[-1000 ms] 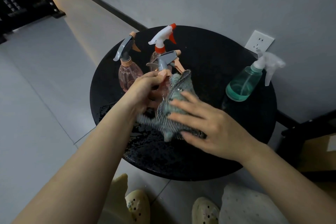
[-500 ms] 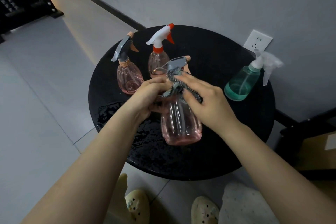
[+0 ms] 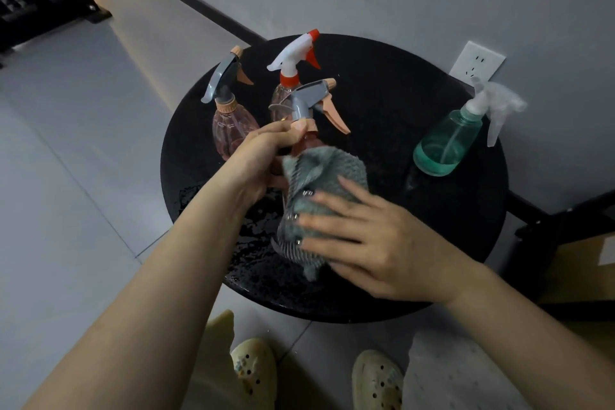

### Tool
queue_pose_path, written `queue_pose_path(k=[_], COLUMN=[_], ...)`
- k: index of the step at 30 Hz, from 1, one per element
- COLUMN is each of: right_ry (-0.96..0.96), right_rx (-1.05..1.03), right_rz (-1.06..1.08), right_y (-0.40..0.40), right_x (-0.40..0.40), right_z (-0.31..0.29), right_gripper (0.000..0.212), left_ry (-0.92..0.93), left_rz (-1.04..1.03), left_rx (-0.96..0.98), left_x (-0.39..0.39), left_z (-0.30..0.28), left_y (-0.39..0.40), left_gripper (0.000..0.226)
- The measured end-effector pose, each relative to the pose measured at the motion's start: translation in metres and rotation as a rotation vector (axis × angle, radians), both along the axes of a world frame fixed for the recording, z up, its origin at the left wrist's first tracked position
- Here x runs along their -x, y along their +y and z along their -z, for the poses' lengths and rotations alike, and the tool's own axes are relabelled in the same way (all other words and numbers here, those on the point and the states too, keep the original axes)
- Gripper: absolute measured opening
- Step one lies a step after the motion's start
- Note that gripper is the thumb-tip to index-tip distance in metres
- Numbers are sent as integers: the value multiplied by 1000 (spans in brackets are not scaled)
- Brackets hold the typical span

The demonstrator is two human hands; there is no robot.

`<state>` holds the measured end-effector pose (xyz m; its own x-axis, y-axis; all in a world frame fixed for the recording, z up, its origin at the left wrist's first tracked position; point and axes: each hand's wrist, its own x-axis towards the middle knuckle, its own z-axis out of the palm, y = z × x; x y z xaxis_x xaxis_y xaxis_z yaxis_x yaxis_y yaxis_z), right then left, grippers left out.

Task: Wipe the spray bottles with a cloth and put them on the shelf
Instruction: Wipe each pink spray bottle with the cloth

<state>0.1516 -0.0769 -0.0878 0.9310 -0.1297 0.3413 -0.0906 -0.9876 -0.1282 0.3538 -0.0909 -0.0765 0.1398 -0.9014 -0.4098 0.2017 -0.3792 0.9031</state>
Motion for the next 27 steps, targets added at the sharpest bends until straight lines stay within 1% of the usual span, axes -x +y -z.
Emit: queue_pose_path(k=[2, 4, 5, 7, 10, 13, 16, 19, 22, 25, 27], right_ry=[22, 8, -2, -27, -77, -87, -132, -168, -129, -103, -95], right_rx=[74, 54, 24, -78, -266, -413, -623, -712, -647, -461, -335], right_rz=[-50, -31, -4, 69, 196, 344, 474, 520, 447, 302, 202], right_y=[-1, -7, -9, -14, -17, -21, -25, -25, -20, -14, -9], right_x=[0, 1, 0, -2, -9, -18, -25, -29, -25, -12, -3], right_z=[-1, -3, -4, -4, -1, -2, -6, -8, -7, -4, -1], right_gripper=[29, 30, 31, 33, 36, 42, 44, 44, 45, 44, 39], left_ry=[31, 20, -3, -29, -17, -1, -43, -14, -32, -6, -31], left_rz=[-9, -5, 9, 14, 6, 33, 70, 61, 48, 52, 40], left_rx=[7, 13, 14, 9, 9, 15, 9, 8, 9, 1, 1], left_x=[1, 2, 2, 2, 1, 4, 3, 3, 0, -3, -5], left_z=[-3, -3, -3, -2, 4, 5, 6, 6, 7, 6, 5], left_y=[0, -1, -1, -1, -1, 2, 3, 2, 1, 1, 1], left_gripper=[22, 27, 26, 17, 21, 21, 26, 27, 22, 14, 15])
